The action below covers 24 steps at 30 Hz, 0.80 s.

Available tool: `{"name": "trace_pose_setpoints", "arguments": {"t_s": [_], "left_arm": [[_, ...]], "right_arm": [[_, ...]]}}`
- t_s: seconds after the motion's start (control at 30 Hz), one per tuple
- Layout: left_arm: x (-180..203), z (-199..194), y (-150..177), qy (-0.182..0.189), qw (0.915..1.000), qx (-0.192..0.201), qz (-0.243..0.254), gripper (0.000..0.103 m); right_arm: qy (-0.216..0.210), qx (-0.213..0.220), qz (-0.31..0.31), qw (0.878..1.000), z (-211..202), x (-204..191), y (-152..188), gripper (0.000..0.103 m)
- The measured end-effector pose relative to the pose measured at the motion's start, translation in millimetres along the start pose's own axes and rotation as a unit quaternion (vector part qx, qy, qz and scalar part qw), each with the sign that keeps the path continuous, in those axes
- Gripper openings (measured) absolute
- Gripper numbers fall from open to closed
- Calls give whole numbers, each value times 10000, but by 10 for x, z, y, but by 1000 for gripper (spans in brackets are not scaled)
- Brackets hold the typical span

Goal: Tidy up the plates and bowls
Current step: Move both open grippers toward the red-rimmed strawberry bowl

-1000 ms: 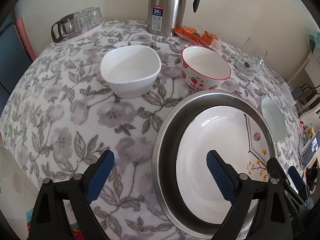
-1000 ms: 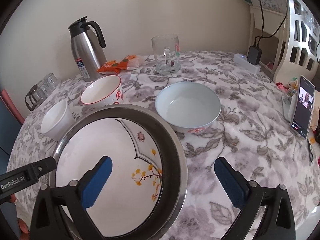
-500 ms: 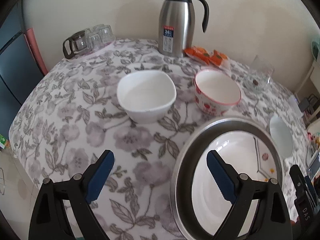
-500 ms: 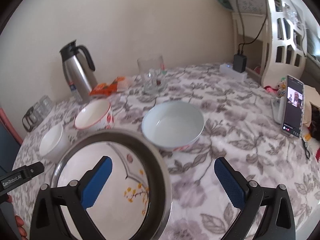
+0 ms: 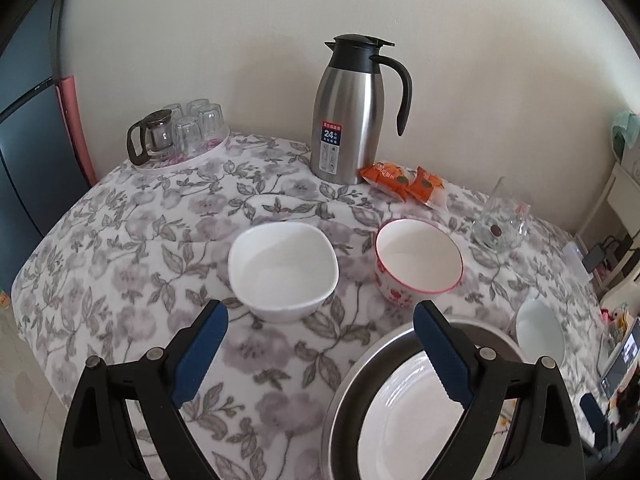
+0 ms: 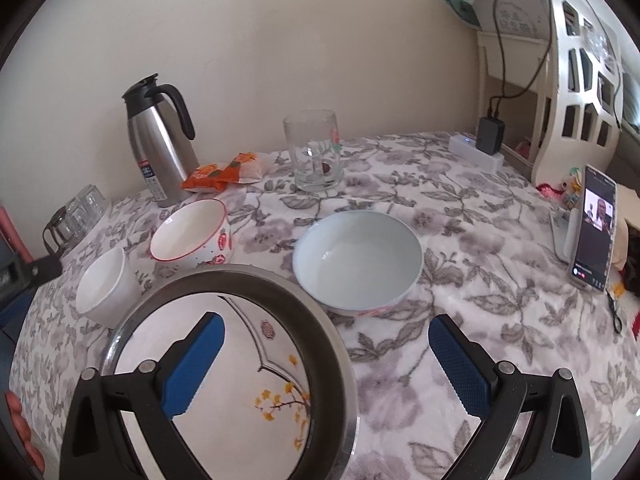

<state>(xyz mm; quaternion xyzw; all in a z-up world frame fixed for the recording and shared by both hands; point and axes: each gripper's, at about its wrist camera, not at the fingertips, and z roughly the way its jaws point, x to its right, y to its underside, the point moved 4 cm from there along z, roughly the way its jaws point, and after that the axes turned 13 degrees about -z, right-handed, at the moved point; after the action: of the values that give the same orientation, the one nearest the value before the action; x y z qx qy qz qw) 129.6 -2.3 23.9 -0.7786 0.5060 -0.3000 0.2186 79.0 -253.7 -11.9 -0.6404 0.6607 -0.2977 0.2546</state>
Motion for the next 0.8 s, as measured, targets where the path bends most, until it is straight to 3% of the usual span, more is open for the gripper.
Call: {"name": "trace_pose_setpoints", "arguments": {"t_s": [0.23,0.43,0.8], "left_arm": [[141,-1,-168,399,9990,176,-22,94],[276,126,-271,831,9963,-158,-123,94],[307,492,-535,807,9940,-625,-390,94]], "right_arm": [[-31,-18,-94,9999,77,-52,-123,103],[57,-2,75,10000,158,63,-255,103],[-121,-8,-164,9998,349,13,-496,103]]}}
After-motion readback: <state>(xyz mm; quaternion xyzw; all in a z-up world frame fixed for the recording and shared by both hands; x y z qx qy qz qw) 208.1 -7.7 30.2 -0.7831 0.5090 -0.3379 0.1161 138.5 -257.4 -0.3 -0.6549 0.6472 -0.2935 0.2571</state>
